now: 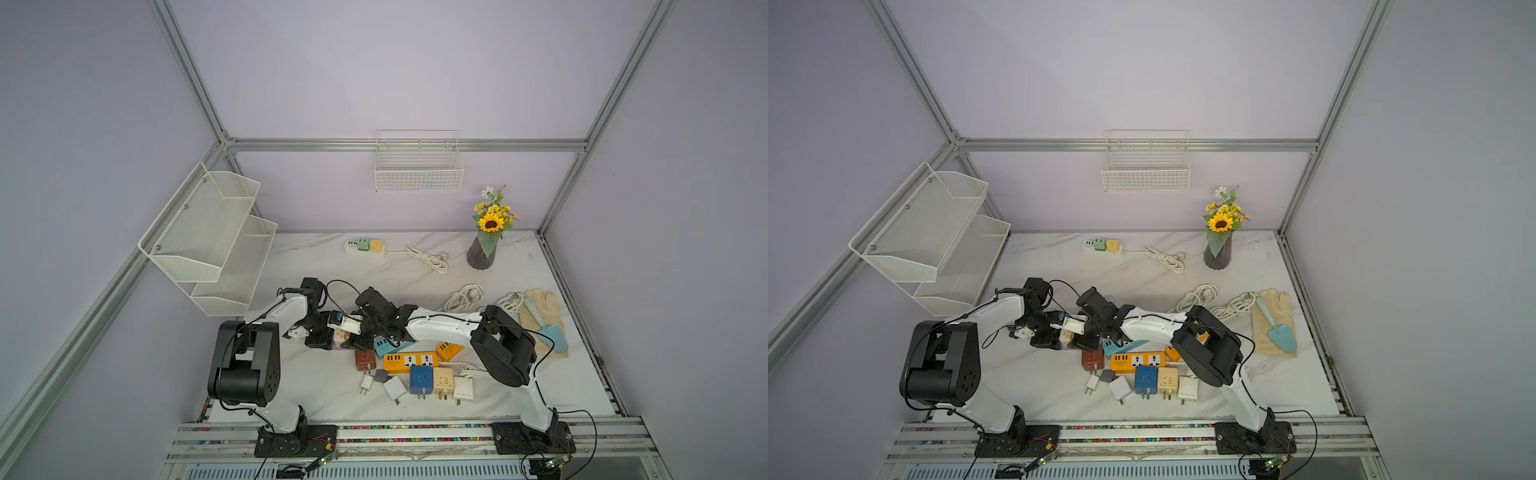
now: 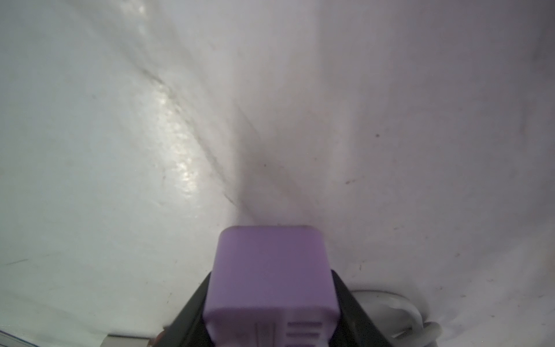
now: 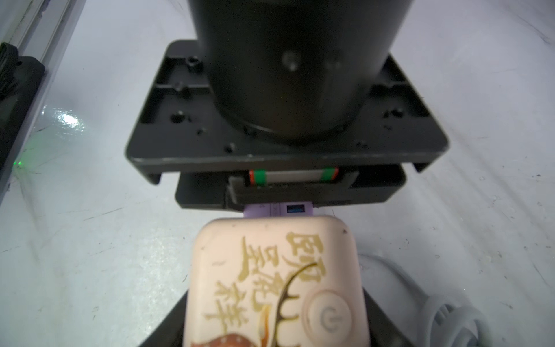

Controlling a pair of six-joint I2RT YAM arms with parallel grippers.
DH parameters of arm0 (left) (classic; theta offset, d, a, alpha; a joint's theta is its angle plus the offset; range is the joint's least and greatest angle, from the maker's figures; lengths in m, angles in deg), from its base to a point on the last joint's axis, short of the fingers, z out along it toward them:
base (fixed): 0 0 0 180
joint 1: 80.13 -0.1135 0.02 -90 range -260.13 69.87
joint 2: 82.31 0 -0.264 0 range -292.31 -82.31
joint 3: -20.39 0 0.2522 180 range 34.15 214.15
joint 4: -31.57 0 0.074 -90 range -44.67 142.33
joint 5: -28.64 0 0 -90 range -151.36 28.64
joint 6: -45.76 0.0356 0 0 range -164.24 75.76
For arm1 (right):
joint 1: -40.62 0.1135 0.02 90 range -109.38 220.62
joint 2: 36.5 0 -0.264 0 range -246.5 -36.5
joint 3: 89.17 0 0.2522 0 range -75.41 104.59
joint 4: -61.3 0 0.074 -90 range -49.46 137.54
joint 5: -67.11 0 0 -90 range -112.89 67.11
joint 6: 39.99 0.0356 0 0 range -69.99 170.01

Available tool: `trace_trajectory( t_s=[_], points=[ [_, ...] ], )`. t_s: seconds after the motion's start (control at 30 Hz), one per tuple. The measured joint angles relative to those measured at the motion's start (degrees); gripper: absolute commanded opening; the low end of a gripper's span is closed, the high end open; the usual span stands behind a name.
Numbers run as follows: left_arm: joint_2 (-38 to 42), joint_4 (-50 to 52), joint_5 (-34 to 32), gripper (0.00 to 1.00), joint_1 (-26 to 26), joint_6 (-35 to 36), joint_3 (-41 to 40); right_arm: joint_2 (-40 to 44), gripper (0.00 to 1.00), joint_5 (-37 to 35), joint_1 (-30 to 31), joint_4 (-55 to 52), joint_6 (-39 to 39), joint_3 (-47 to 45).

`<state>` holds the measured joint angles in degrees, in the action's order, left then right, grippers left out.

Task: Pull the plug off the socket
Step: Remove the plug from the socket.

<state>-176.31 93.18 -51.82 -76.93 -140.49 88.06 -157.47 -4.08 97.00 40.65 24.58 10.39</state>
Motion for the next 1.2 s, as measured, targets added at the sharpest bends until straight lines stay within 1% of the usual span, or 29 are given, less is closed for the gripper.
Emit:
trace_trajectory(
  t_s=[0.13, 0.4, 0.5, 0.67, 0.77, 0.87, 1.03, 1.2],
  points=[
    [-0.1, 0.1, 0.0, 0.0, 0.0, 0.0, 0.2, 0.0, 0.24, 1.4, -0.4, -0.5, 0.9, 0.3],
    [-0.7, 0.3, 0.6, 0.0, 0.6, -0.2, 0.6, 0.4, 0.24, 6.6, -2.4, -1.9, 5.1, 1.0],
    [-1.2, 0.2, 0.4, 0.0, 0.6, -0.2, 0.9, 3.7, 0.24, 8.0, -2.8, -1.6, 6.0, 1.0],
    [-1.3, 0.3, 0.4, 0.0, 0.6, -0.2, 1.0, 9.8, 0.24, 8.1, -2.7, 1.0, 5.6, 3.5],
    [-1.3, 0.3, 0.4, 0.0, 0.6, -0.2, 1.0, 10.7, 0.24, 8.1, -2.6, 1.3, 5.7, 4.8],
    [-1.3, 0.3, 0.4, 0.0, 0.6, -0.2, 1.0, 11.1, 0.26, 7.5, -2.1, -0.9, 6.9, 5.0],
    [-1.1, 0.2, 0.3, 0.0, 0.6, -0.1, 1.1, 14.8, 0.26, 5.4, 1.4, -7.7, 12.4, 1.0],
    [-1.2, 0.1, 0.0, 0.0, 0.5, 1.1, 1.8, 19.9, 0.28, 3.2, 8.9, -13.2, 23.5, -5.3]
  ],
)
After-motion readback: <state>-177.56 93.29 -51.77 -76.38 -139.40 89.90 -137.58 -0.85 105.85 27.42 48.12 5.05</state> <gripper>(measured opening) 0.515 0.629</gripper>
